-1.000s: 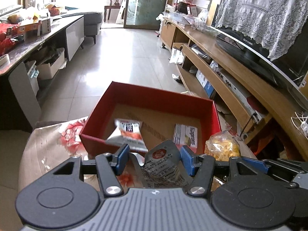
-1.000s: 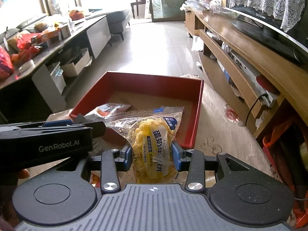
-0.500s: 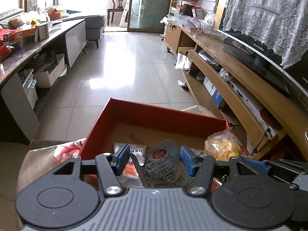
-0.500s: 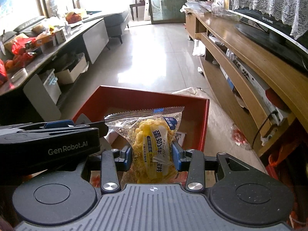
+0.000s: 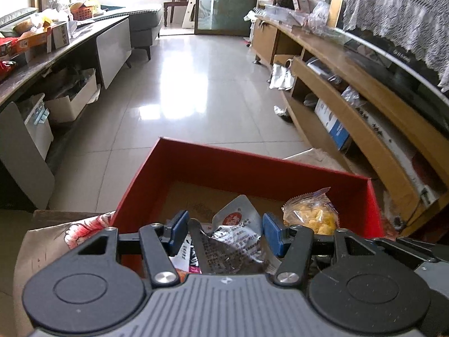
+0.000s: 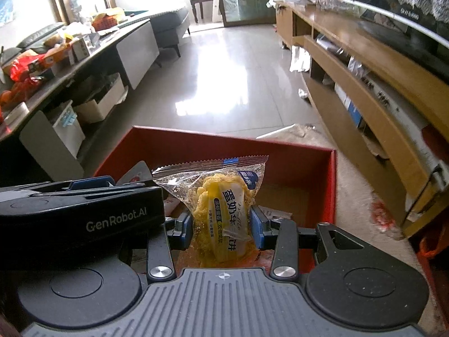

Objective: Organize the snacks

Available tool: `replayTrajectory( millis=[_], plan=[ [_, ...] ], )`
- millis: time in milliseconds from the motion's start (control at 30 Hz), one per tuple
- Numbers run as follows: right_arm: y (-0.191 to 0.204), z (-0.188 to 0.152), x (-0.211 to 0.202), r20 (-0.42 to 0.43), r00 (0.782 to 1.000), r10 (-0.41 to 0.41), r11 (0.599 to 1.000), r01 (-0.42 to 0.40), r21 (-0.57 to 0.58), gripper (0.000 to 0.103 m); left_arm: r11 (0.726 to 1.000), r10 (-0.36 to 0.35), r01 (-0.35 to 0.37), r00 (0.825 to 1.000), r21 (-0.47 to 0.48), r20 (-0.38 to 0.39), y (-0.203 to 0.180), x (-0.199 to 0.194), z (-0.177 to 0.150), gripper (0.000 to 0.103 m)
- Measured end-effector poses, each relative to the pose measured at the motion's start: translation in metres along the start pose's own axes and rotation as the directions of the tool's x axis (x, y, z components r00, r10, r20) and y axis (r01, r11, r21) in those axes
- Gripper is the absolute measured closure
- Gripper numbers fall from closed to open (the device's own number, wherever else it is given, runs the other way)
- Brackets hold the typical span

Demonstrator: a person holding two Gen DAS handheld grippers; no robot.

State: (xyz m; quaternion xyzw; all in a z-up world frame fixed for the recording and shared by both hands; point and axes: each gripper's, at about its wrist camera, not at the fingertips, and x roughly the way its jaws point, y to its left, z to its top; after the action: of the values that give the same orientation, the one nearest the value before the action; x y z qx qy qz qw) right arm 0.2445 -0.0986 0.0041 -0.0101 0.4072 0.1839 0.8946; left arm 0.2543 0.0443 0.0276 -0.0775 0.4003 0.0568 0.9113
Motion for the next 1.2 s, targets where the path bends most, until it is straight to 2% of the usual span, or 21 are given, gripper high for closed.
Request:
replayTrajectory(
  millis=[333, 633, 900, 967, 1200],
  plan=[
    [0.006, -0.001, 0.025, -0.015, 1.0, -0.019, 0.999, 0.018, -0.027, 0.053, 0.999, 0.028, -0.029, 0.999, -0.024, -0.026, 0.009, 0.027, -0.001, 0.045],
    [0.002, -0.001, 0.033, -0.011, 0.999, -0.047, 0.999, 0.046, -0.017, 0.042, 0.999, 0.027, -0.029, 0.999, -0.046, -0.043, 0.014, 0.037, 0.0, 0.043],
    [-0.006, 0.002, 0.027, 0.006, 0.998, -0.06, 0.998, 0.06, 0.011, 0.035, 0.997, 0.022, -0.024, 0.999, -0.07, -0.036, 0.017, 0.032, 0.005, 0.039],
    [-0.007, 0.003, 0.026, 0.013, 0.998, -0.062, 0.998, 0.061, 0.01, 0.029, 0.997, 0.027, -0.03, 0.999, -0.077, -0.034, 0.019, 0.03, 0.006, 0.039],
    [-0.009, 0.004, 0.014, 0.037, 0.996, -0.08, 0.997, 0.08, -0.009, 0.022, 0.996, 0.029, -0.031, 0.999, -0.08, -0.029, 0.024, 0.01, 0.005, 0.038]
  ],
)
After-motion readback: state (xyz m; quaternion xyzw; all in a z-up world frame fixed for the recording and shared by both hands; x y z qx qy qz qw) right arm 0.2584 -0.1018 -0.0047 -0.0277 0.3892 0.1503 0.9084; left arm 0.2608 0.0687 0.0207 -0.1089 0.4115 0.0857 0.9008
